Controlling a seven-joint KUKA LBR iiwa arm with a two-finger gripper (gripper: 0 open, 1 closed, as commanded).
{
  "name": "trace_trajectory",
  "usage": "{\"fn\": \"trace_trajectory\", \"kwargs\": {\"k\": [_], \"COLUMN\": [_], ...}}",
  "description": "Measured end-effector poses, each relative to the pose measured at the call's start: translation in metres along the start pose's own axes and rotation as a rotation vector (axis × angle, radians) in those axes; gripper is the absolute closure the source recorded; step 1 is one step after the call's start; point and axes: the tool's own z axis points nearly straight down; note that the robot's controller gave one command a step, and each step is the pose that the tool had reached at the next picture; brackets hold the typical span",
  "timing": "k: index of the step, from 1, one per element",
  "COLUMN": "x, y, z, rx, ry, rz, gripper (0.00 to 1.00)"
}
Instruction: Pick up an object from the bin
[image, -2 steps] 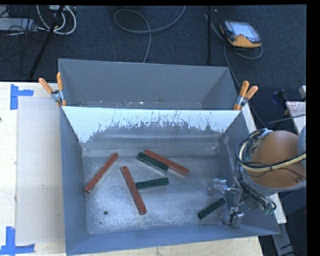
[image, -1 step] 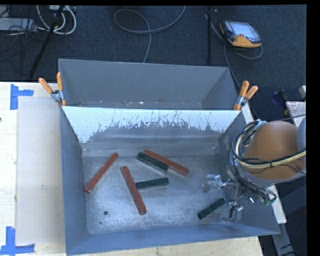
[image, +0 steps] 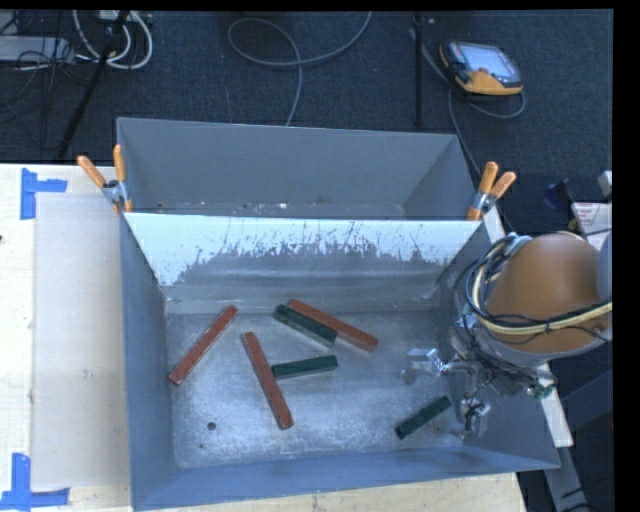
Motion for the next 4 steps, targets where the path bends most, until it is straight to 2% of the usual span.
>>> {"fn": "trace_trajectory", "kwargs": {"k": [1,2,3,4], "x": [-0.001,-0.002,-0.002,-0.003], "y": [-0.001,0.0,0.0,0.001], "z": [0.037,0.038,0.037,0.017], "rx": [-0.003,-0.002,-0.001,0.0], "ry": [0.003,0.002,0.001,0.0], "rz": [-0.129,-0.129,-0.131,-0.131], "gripper": [0.0,0.0,1.0,1.0]}}
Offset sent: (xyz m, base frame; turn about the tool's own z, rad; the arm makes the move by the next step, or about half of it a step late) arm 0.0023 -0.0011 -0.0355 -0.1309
